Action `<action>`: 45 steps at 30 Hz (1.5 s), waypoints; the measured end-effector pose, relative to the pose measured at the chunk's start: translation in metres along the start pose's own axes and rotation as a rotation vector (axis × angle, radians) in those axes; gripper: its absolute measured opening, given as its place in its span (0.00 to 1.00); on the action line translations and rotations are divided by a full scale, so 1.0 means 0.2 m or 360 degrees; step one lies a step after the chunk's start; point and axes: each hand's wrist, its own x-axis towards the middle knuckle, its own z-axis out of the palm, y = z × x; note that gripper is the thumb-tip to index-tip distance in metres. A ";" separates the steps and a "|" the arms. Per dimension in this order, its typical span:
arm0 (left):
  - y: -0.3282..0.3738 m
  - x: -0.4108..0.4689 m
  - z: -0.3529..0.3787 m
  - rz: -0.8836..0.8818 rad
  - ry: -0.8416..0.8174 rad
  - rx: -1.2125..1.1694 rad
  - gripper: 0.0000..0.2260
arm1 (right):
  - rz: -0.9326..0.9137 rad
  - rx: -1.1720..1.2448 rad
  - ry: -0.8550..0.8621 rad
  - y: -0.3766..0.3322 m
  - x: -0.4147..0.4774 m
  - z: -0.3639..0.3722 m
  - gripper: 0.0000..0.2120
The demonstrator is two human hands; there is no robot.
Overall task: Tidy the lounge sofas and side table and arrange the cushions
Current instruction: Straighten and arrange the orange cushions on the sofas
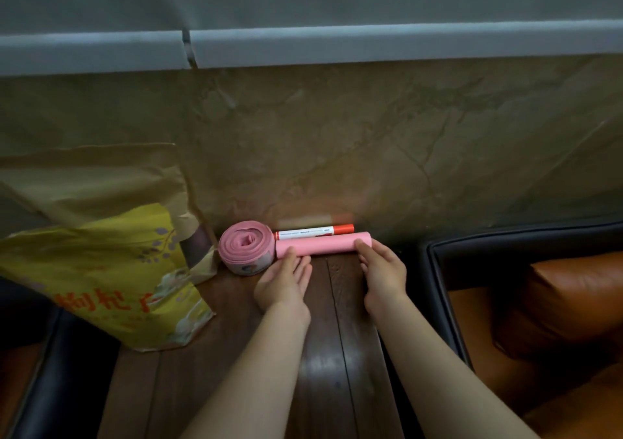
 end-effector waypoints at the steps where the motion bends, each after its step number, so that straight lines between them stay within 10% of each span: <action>1: 0.00 0.00 0.00 0.0007 -0.0013 0.0004 0.03 | -0.0010 0.0021 0.0019 0.00 0.00 0.01 0.10; 36: 0.02 -0.01 0.03 0.0013 -0.0032 0.0180 0.10 | -0.0650 -0.0754 0.0051 0.11 0.01 0.00 0.05; 45: 0.03 -0.04 0.01 -0.0017 -0.0130 0.0155 0.08 | -0.0662 -0.0919 0.0079 0.13 -0.01 -0.01 0.25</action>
